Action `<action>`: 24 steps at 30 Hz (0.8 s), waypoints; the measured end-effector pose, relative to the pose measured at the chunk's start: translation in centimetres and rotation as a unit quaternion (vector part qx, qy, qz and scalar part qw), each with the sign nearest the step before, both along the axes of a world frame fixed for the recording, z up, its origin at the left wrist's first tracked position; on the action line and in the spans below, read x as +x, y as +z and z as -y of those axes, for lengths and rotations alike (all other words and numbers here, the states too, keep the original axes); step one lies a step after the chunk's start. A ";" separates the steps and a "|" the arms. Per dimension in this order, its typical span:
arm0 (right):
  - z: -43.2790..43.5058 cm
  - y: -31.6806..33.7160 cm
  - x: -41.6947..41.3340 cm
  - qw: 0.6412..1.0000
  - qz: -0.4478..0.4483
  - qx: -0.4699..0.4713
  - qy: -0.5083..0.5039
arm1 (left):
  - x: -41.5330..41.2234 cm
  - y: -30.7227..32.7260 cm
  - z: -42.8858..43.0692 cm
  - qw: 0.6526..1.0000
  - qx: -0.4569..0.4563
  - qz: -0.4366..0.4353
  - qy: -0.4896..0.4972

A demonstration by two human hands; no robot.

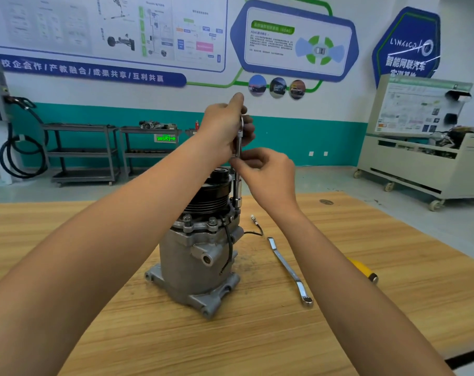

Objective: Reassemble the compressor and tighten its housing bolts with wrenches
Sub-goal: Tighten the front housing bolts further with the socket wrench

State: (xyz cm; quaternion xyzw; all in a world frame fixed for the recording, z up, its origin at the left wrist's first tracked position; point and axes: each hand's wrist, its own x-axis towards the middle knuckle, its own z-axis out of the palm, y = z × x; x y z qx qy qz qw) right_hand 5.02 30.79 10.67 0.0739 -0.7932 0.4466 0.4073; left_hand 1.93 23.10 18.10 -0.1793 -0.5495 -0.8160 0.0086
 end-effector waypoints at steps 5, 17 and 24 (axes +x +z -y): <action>0.2 -0.4 0.2 0.999 0.007 0.049 0.005 | -0.3 0.8 0.0 0.926 -0.329 -0.145 0.112; -0.6 -0.2 -0.2 1.000 0.009 0.007 -0.002 | 1.2 0.7 0.5 0.780 -0.447 -0.364 0.243; -1.1 -0.3 -0.7 0.986 0.080 -0.078 0.124 | 0.3 0.0 2.9 0.977 -0.195 -0.087 -0.009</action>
